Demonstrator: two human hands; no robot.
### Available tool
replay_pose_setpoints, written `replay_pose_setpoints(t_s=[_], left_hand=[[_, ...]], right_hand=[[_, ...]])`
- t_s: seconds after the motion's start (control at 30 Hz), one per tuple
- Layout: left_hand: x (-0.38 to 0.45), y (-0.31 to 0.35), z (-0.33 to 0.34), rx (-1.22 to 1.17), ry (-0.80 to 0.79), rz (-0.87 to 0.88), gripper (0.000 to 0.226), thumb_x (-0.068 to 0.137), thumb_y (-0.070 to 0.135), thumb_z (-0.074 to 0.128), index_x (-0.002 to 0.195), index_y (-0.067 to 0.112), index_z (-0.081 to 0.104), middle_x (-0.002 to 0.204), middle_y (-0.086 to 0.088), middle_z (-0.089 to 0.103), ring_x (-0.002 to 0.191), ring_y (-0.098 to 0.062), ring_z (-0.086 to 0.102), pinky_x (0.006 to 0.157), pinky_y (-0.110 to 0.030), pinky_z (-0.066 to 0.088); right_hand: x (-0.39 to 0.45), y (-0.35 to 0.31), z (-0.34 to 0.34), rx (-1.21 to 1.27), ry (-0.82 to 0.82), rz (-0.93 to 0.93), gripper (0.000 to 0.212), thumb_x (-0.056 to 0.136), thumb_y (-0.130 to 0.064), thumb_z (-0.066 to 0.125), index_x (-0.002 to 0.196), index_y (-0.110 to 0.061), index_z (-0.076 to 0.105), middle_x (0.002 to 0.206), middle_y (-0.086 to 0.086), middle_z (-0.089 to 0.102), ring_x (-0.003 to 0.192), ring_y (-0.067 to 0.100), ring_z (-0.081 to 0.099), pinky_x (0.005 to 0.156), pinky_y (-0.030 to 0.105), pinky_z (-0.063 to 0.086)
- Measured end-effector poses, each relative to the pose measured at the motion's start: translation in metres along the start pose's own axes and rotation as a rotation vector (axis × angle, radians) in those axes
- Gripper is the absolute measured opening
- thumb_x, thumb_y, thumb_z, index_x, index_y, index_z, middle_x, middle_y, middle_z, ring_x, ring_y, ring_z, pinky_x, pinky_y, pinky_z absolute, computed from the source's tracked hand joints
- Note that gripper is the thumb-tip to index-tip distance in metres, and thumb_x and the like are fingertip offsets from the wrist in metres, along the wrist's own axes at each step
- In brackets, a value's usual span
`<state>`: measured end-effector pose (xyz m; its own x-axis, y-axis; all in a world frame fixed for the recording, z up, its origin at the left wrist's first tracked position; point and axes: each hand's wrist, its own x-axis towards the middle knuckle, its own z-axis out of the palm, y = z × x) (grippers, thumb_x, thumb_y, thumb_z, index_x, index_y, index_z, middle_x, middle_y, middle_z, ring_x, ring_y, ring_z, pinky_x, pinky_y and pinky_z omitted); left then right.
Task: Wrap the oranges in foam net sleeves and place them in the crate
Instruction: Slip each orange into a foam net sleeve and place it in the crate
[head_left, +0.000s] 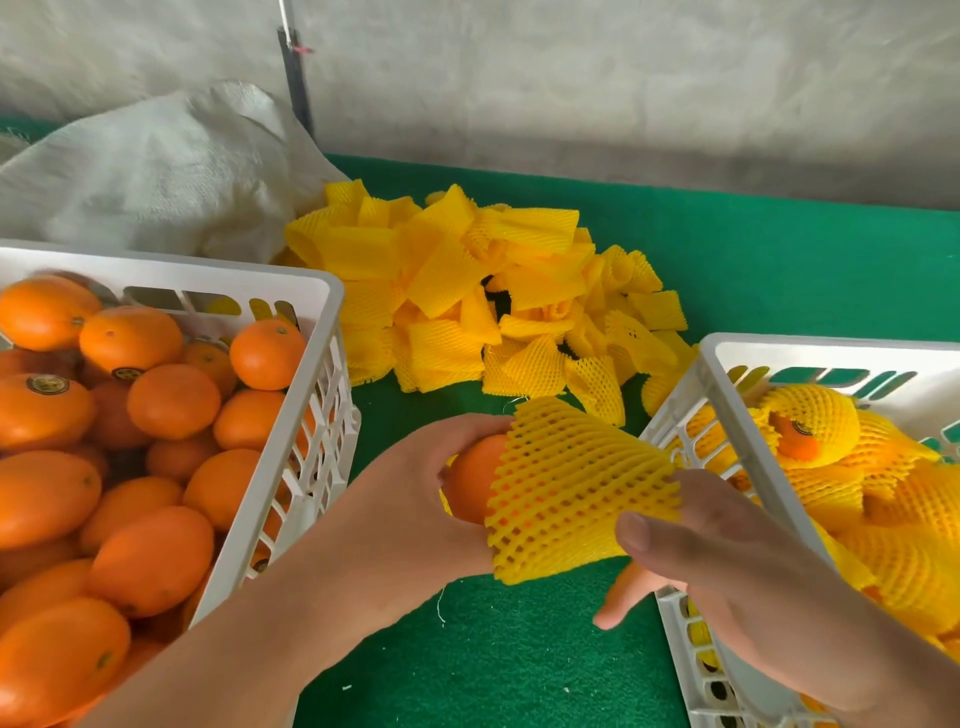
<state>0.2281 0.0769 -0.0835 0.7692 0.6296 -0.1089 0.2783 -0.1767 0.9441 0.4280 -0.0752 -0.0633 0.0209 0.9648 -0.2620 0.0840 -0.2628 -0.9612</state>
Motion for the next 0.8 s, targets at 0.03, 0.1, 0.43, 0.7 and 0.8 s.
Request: replay_pose_setpoints(t_s=[0.03,0.1,0.43,0.7,0.8], left_hand=[[0.0,-0.001,0.0,0.024,0.011,0.012,0.081,0.065,0.038,0.098,0.121,0.074,0.052,0.118,0.044,0.059,0.112,0.023,0.052,0.071,0.01,0.036],[0.001,-0.002,0.0,0.057,0.028,0.037,0.085,0.063,0.041,0.099,0.127,0.068,0.048,0.122,0.042,0.058,0.115,0.02,0.052,0.072,0.005,0.043],[0.005,-0.009,0.003,-0.085,0.037,0.069,0.082,0.054,0.04,0.095,0.119,0.057,0.049,0.124,0.021,0.069,0.095,-0.01,0.078,0.077,-0.026,0.064],[0.008,-0.003,0.0,-0.324,0.102,0.134,0.081,0.056,0.026,0.096,0.124,0.049,0.059,0.131,0.011,0.071,0.111,-0.013,0.073,0.078,-0.033,0.065],[0.008,0.001,-0.003,-0.403,0.107,0.152,0.082,0.057,0.023,0.093,0.13,0.045,0.061,0.133,0.009,0.072,0.117,-0.014,0.071,0.081,-0.025,0.062]], right_hand=[[0.0,0.0,0.0,-0.006,-0.009,-0.004,0.053,0.094,-0.069,0.063,0.136,-0.039,0.066,0.141,-0.008,0.067,0.102,0.028,0.078,0.103,0.049,0.045],[0.0,0.003,0.0,-0.008,-0.005,-0.012,0.049,0.092,-0.07,0.065,0.134,-0.044,0.067,0.137,-0.013,0.069,0.1,0.024,0.079,0.104,0.039,0.047],[-0.003,-0.001,-0.001,0.081,0.088,-0.05,0.034,0.085,-0.065,0.078,0.103,-0.036,0.076,0.094,0.002,0.079,0.091,0.013,0.079,0.077,0.062,0.034],[0.0,-0.004,-0.004,0.331,-0.004,-0.101,0.054,0.089,-0.047,0.08,0.134,-0.021,0.066,0.14,0.014,0.058,0.105,0.045,0.063,0.095,0.05,0.06],[0.005,-0.009,-0.004,0.479,-0.105,-0.181,0.022,0.105,-0.028,0.062,0.117,-0.023,0.08,0.128,-0.004,0.074,0.116,0.019,0.068,0.105,0.051,0.055]])
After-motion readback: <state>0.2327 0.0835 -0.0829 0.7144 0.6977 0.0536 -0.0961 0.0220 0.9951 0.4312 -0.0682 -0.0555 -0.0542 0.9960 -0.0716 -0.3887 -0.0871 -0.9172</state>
